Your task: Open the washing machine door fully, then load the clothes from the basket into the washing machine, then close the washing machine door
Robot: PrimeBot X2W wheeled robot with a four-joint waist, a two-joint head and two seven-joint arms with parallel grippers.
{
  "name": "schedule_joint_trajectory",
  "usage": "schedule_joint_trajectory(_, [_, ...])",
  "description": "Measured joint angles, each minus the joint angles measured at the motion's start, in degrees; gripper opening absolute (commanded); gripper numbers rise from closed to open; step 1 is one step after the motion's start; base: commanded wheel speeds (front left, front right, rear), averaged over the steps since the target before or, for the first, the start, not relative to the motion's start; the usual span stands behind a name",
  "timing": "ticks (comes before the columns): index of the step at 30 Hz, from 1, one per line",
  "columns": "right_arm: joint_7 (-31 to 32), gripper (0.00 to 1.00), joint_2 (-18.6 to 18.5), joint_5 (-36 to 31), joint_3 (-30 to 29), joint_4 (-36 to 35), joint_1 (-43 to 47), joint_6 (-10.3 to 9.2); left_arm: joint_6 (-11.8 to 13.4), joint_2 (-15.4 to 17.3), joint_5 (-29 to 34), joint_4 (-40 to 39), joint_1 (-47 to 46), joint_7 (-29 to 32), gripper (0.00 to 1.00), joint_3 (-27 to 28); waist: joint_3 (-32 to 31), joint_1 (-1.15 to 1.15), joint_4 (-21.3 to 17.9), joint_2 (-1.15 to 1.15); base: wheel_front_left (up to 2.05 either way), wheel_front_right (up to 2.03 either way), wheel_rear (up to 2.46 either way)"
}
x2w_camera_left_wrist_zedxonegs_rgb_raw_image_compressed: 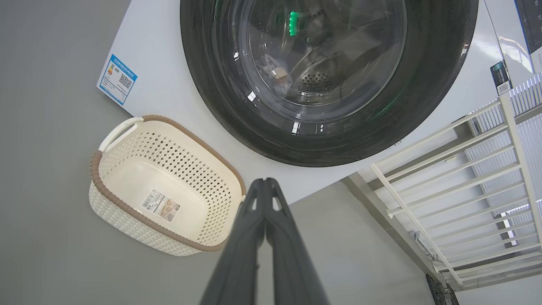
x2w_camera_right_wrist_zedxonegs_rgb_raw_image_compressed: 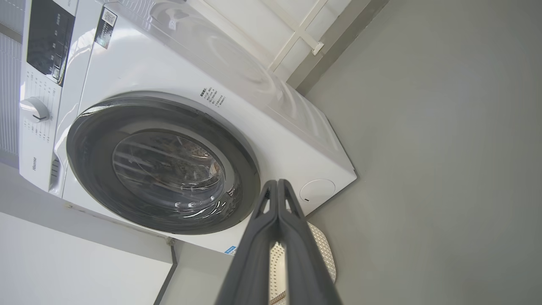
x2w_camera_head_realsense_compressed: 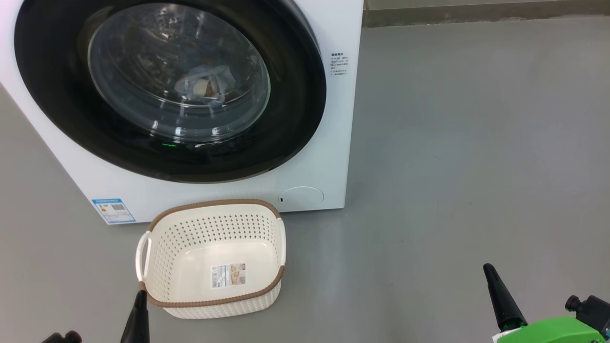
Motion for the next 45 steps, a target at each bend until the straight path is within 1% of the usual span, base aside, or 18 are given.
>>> schedule_joint_trajectory(28, [1.8,0.00,-0.2,17.4,-0.8,3.1,-3.0,-0.19,-1.2,-0.2,-17.1,0.9,-2.1,4.0,0.00,3.4,0.1,0.00,-1.3,0.00,0.00,0.00,0.00])
schedule_joint_trajectory(30, [1.9,0.00,-0.2,19.1,-1.0,3.4,-3.2,-0.20,-1.6,-0.3,-18.6,1.0,-2.5,4.5,0.00,3.6,0.1,0.00,-1.4,0.00,0.00,0.00,0.00])
schedule_joint_trajectory(35, [2.2,0.00,-0.2,21.8,-1.3,4.0,-3.7,-0.23,-1.7,-0.4,-21.6,1.1,-3.0,5.0,0.00,4.3,0.1,0.00,-1.6,0.00,0.00,0.00,0.00])
schedule_joint_trajectory(45, [2.9,0.00,-0.3,28.0,-1.6,5.2,-4.2,-0.24,-2.6,-0.5,-27.5,1.5,-3.4,6.7,0.00,5.5,0.2,0.00,-2.1,0.00,0.00,0.00,0.00])
